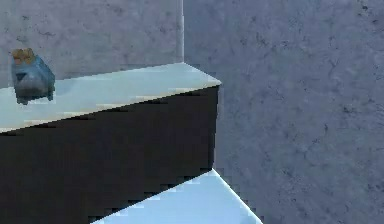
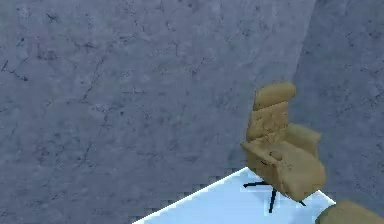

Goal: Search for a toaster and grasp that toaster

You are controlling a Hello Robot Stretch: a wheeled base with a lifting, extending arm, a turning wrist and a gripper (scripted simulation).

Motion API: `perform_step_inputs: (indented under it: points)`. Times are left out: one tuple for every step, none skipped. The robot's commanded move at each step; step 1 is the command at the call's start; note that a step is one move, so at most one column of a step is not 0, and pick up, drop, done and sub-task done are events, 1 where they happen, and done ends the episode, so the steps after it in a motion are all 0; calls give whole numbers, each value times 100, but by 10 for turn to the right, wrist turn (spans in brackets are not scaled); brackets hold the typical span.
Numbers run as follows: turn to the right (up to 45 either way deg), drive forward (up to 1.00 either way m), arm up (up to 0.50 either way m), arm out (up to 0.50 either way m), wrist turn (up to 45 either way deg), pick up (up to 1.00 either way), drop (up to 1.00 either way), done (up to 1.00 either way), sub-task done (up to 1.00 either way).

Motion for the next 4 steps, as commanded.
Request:
perform_step_inputs:
  points:
    - [-270, 0, 0, 0, 0, 0, 0, 0, 0]
    - [0, 60, 0, 0, 0, 0, 0, 0, 0]
    - [-450, 0, 0, 0, 0, 0, 0, 0, 0]
    - [-450, 0, 0, 0, 0, 0, 0, 0, 0]
